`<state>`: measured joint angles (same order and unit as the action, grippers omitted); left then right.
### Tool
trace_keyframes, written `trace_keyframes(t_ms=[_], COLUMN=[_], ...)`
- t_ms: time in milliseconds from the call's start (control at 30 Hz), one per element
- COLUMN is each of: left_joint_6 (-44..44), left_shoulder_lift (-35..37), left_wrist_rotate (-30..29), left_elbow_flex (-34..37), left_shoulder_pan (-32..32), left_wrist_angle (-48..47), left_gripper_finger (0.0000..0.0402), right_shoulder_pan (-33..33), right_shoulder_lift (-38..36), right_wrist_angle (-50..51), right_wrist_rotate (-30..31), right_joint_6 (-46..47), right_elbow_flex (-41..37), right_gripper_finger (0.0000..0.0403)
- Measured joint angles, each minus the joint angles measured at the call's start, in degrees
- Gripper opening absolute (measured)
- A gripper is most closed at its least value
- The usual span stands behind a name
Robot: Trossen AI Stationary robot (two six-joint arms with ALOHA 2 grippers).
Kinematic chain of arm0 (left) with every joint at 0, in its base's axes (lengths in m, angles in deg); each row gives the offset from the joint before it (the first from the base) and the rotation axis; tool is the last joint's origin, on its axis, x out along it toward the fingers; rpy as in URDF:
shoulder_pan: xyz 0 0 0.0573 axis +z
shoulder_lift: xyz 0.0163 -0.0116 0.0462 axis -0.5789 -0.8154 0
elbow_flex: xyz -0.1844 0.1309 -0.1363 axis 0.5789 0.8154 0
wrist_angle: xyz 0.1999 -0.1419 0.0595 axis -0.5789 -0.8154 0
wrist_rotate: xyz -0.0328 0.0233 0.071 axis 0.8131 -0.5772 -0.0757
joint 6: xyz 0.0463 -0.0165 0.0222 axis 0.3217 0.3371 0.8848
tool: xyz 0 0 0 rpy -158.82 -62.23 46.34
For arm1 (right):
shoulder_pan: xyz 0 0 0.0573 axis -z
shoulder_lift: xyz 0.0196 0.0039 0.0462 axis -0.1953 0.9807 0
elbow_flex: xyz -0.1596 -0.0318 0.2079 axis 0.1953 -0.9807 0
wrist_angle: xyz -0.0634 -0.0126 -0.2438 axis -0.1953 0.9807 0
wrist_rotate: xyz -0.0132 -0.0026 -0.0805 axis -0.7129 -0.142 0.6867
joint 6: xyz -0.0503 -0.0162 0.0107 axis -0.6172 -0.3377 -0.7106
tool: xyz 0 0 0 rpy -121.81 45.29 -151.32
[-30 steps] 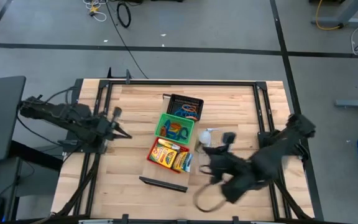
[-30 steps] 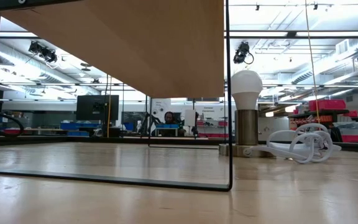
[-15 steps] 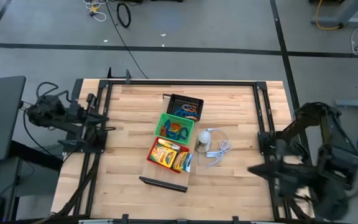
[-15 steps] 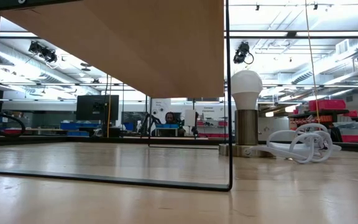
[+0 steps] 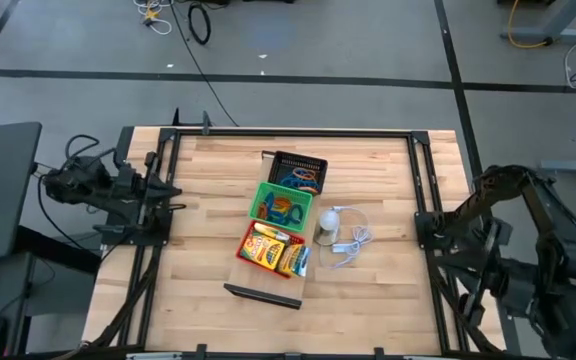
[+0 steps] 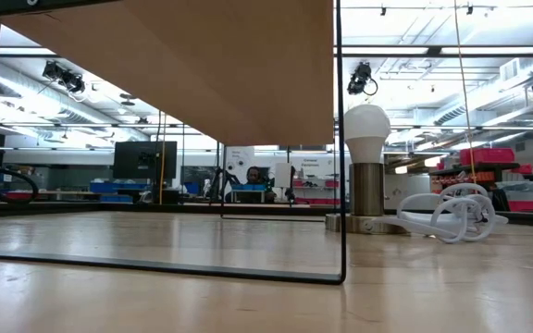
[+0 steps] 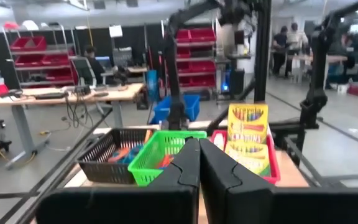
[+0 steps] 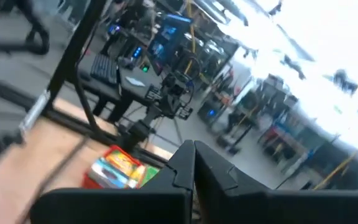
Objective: Pick & Place Office Desk Supplies
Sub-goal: Return to Home Position
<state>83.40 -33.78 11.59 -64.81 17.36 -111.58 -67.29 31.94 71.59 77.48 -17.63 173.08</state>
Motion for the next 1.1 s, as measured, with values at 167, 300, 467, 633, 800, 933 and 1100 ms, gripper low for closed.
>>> trace_keyframes(t_ms=[167,300,467,633,800,933,1100], left_joint_6=[0.05,-1.66,-2.27,-0.58,-0.04,-0.26,0.13], left_shoulder_lift=[0.05,0.02,0.02,0.02,0.02,0.0,0.0], left_wrist_rotate=[-0.04,0.03,0.06,0.47,0.38,1.13,1.94], left_elbow_flex=[-0.01,0.01,0.01,0.01,0.01,0.01,0.0], left_shoulder_pan=[-0.01,-0.01,-0.01,-0.01,-0.01,-0.01,-0.01], left_wrist_angle=[0.04,0.0,-0.68,0.01,1.52,1.43,0.93], left_gripper_finger=[0.0003,0.0003,0.0003,0.0003,0.0003,0.0003,0.0003], right_shoulder_pan=[1.55,4.52,11.11,17.87,26.47,34.32,42.2], right_shoulder_lift=[-0.02,-0.7,-1.71,-7.83,-10.78,-11.73,-18.51], right_wrist_angle=[-6.67,-2.14,0.68,-33.03,-82.98,-88.52,-87.51], right_wrist_rotate=[-2.19,-17.09,-21.97,-33.1,-74.21,-88.96,-93.11], right_joint_6=[8.96,18.85,36.24,17.39,-17.71,-19.26,-17.8], right_elbow_flex=[0.06,0.0,-5.59,-18.05,-33.31,-40.72,-49.58], right_gripper_finger=[0.0006,0.0012,0.0023,0.0025,0.0025,0.0025,0.0025])
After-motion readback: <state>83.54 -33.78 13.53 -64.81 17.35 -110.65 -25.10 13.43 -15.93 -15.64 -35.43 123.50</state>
